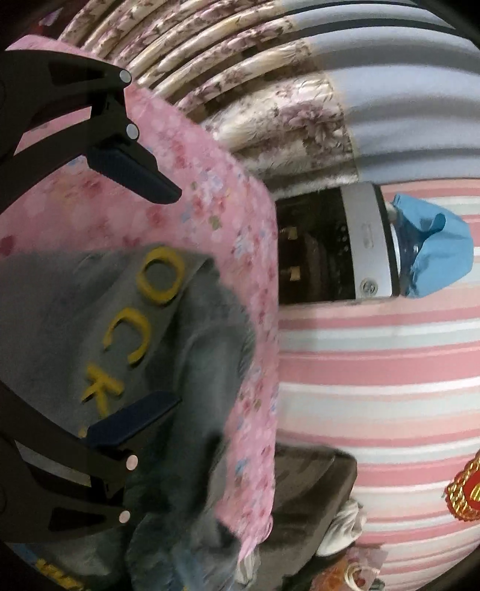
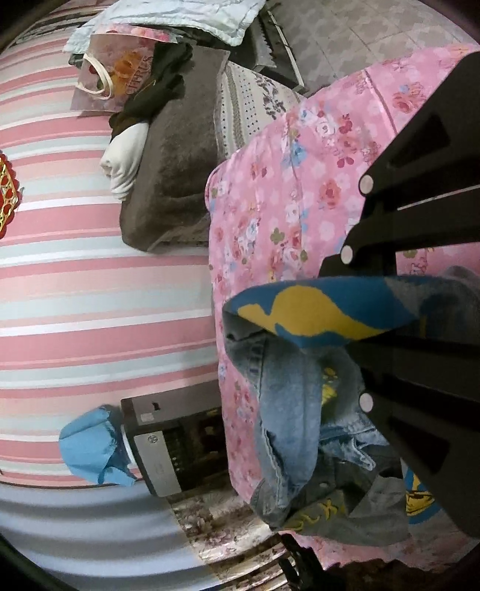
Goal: Fold large clothes
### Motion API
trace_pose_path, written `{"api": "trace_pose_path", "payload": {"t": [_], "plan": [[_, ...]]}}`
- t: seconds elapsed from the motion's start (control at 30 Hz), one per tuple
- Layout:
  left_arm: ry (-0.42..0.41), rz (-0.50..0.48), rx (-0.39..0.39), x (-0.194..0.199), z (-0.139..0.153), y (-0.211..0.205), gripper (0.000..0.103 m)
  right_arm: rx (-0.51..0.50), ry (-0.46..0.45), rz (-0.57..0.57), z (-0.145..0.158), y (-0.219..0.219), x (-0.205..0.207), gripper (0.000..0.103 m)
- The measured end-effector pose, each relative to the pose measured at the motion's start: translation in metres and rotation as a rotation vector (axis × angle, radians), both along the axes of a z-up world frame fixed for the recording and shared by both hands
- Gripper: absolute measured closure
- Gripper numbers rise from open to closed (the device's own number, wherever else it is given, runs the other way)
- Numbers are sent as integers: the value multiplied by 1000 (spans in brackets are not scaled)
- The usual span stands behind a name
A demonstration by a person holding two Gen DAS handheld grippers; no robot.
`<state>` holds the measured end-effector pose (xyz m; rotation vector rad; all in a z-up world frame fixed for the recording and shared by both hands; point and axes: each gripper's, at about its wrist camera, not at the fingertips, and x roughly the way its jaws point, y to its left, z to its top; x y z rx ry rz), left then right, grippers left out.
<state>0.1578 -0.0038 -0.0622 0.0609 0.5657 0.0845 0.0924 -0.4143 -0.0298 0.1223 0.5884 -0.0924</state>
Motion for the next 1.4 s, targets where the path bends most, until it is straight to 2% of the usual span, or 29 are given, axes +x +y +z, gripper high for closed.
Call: {"api": "trace_pose_path", "payload": {"t": [0.17,0.4,0.47,0.53,0.57,0.7,0.73,0.77,0.83,1.1,1.23,1.4], "plan": [[27,8,0,30,-8,13,3,32,-21,-17,-1,-13,-11,100],[102,-95,-63,76,-37,13,3,33,-12,-13,-7,-12,-9,100],[122,-125,-66,86,-43,9,6,34,-7,-15,-7,-11,-6,100],[166,-181,-102,96,-52,5,21,23,-7,-16,-5,-8,-3,99],[190,-200,-105,99,-56,2,25,17,-6,-15,-4,-7,-1,99],[263,-248,-77,106,-77,-11,58,-3,-2,-27,-5,-3,8,99],[260,-248,-77,105,-78,-12,74,-6,-1,-34,-6,-4,10,99],[255,-241,-74,103,-78,-12,85,-9,-1,-38,-7,-4,12,99],[240,-236,-97,98,-78,-10,94,-11,1,-47,-9,-6,17,99],[117,-208,-96,76,-35,-3,96,-46,-14,-52,-5,-23,46,99],[56,-216,-74,79,-8,-4,96,-105,-60,-37,13,-32,75,99],[-58,-220,-54,101,34,-8,95,-163,-116,-36,41,-49,127,99]]}}
